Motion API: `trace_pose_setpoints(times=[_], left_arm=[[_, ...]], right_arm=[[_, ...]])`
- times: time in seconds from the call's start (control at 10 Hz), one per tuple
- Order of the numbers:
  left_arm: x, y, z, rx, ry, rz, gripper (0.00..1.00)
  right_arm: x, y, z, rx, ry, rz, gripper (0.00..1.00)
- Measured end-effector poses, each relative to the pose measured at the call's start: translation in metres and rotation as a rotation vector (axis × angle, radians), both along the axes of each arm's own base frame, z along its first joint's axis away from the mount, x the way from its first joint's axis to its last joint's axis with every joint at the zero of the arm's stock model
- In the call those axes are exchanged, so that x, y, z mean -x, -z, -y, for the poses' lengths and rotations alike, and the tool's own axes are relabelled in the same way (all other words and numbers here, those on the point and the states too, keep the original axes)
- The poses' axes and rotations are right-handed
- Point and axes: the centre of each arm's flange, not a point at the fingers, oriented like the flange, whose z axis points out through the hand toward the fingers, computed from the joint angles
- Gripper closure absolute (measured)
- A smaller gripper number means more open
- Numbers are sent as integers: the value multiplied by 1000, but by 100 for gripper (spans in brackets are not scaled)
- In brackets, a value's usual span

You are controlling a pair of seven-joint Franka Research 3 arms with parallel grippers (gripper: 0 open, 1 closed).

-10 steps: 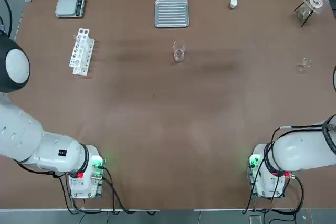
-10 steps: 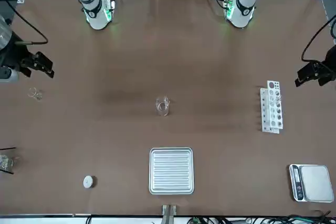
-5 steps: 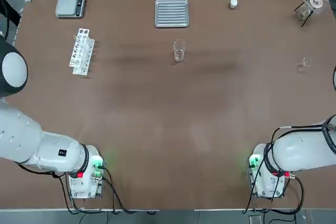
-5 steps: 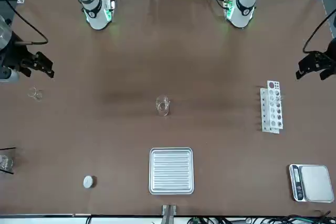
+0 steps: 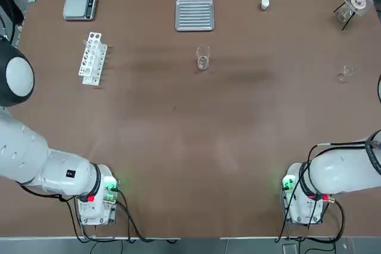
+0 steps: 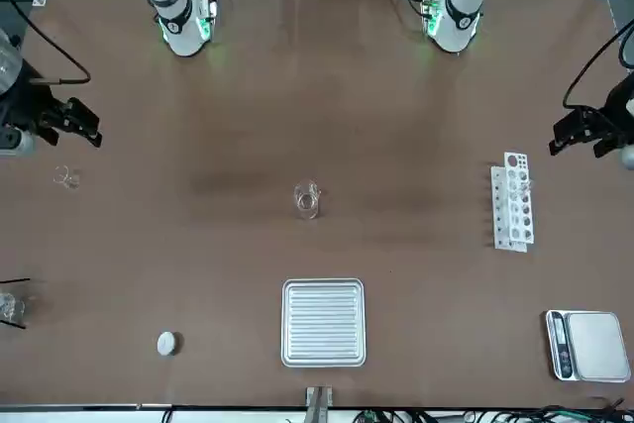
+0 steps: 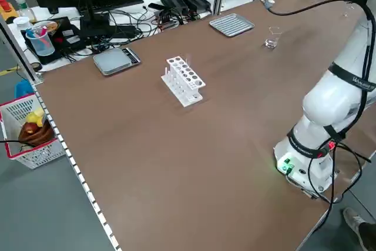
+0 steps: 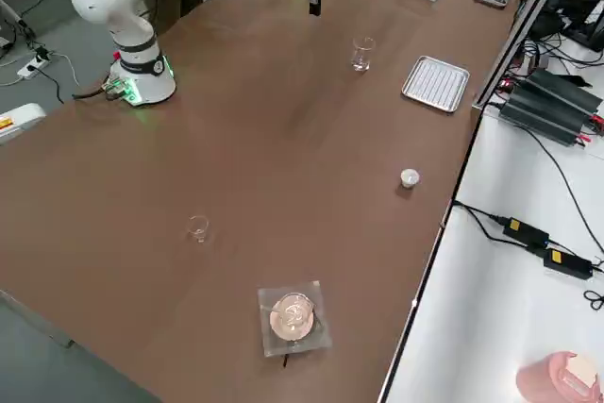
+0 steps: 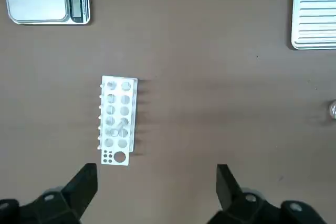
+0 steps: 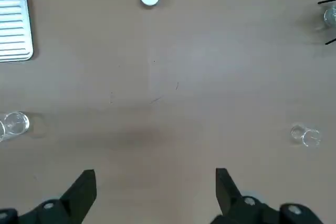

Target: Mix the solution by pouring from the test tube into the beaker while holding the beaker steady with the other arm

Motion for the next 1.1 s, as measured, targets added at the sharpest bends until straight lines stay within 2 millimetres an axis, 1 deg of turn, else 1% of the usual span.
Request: trace_pose_setpoints(times=[0.2,0.6,1.1], left_arm=[[0,-1,2,1,4,2,0],[0,-7,-4,4,-7,14,0],[0,-7,0,18,5,13,0]], right_arm=[[0,0,0,0,1,0,0],[0,0,1,0,1,0,0],[1,1,1,1,1,-13,0]])
